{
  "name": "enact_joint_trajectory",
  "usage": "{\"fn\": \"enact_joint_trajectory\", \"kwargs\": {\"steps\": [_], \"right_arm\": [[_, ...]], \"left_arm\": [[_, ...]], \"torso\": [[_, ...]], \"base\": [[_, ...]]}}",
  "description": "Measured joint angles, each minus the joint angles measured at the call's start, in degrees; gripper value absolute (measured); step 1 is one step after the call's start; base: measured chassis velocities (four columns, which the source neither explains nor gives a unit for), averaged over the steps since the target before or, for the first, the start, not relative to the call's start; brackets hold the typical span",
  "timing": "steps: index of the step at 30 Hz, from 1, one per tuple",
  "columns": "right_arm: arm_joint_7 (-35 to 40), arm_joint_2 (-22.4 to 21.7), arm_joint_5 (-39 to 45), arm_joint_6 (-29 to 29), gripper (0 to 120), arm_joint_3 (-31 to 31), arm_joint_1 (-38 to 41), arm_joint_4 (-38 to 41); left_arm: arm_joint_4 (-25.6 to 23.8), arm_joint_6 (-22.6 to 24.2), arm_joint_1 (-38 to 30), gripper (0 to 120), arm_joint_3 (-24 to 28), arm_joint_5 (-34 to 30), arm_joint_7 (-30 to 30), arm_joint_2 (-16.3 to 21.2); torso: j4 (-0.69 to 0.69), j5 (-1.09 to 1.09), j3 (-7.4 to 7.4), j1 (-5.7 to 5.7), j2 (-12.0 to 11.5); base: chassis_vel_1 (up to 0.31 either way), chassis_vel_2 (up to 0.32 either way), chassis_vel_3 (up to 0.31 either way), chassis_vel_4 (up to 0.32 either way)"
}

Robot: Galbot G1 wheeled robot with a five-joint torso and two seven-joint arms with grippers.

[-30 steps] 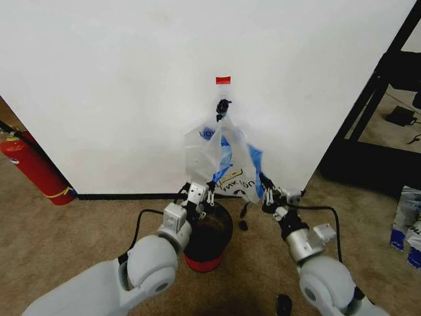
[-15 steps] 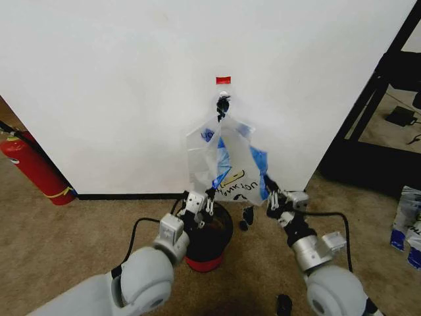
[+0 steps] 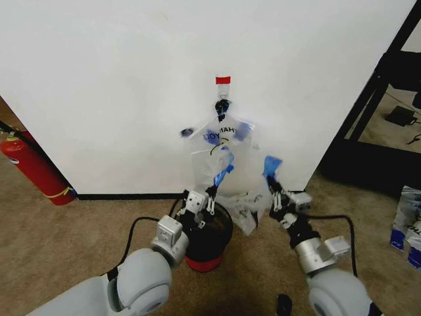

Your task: Pick up the garbage bag from the wall and place it over the trash bin.

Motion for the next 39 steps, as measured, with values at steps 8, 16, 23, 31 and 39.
{"fn": "enact_joint_trajectory", "kwargs": {"steps": [8,16,23,31,39], "right_arm": [[1.4,-3.8,9.1,-4.8,0,0.4,4.8,6.4],[3.3,-3.7,15.4,-6.9,0,-3.5,12.0,5.0],[4.7,-2.2,18.1,-7.8,0,-6.2,15.0,2.4],[6.5,0.0,19.3,-8.9,0,-9.7,17.4,0.4],[9.4,2.4,21.9,-10.5,0,-13.5,21.0,-0.7]], "left_arm": [[-6.3,1.7,0.0,0,-6.0,-4.4,-0.8,2.4],[-9.5,3.2,2.0,0,-9.8,-7.9,-2.0,4.5],[-9.7,3.6,4.7,0,-11.4,-9.0,-3.1,4.4],[-9.6,4.1,7.8,0,-12.7,-9.8,-4.0,3.7],[-9.5,4.9,13.7,0,-15.3,-11.2,-5.1,2.9]], "torso": [[-0.01,-0.01,0.0,0.0,0.0],[-0.01,-0.01,0.0,0.0,0.0],[-0.01,-0.01,0.0,0.0,0.0],[-0.01,-0.01,0.0,0.0,0.0],[0.0,-0.02,0.0,0.0,0.0]], "base": [[0.0,0.0,0.0,0.0],[0.0,0.0,0.0,0.0],[0.0,0.0,0.0,0.0],[0.0,0.0,0.0,0.0],[0.0,0.0,0.0,0.0]]}}
